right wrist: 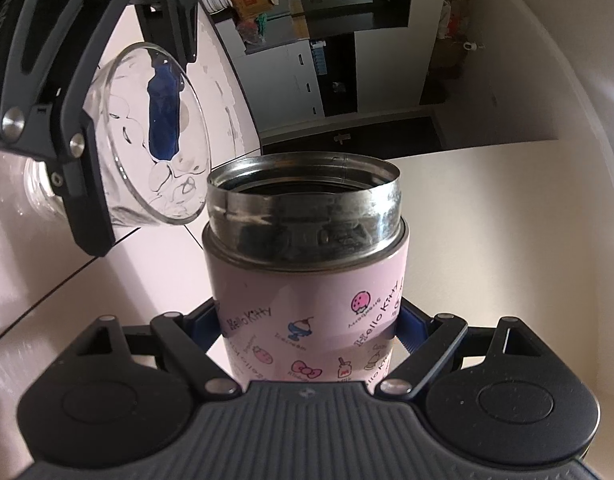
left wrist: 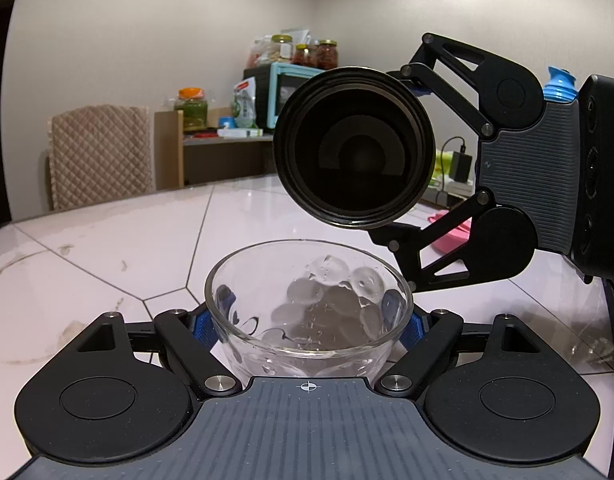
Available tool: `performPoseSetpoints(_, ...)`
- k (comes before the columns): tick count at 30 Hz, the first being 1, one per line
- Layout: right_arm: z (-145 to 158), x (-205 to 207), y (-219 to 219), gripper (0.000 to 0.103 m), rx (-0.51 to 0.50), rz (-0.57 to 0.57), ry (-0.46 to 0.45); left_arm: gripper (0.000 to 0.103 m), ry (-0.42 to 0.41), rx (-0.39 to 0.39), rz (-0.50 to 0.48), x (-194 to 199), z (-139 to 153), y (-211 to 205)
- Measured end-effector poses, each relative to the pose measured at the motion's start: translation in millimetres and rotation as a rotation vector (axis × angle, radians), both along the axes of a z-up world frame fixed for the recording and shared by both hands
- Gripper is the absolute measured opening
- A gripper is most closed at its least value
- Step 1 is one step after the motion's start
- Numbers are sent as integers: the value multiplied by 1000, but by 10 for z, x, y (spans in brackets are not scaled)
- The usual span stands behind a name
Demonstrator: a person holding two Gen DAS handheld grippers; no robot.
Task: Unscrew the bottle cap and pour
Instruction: 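Raise the pink jar and tilt it over the tumbler with the right gripper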
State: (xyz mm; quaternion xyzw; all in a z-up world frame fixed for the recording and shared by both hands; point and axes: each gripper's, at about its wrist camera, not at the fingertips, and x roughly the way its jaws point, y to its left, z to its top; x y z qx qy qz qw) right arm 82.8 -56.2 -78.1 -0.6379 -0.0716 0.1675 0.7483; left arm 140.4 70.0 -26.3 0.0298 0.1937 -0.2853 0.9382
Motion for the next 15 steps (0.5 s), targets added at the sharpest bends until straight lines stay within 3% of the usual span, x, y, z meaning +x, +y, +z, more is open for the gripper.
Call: performPoseSetpoints(15, -77, 41, -13, 88, -68, 5, -32, 87, 0, 0, 1, 5, -1, -19)
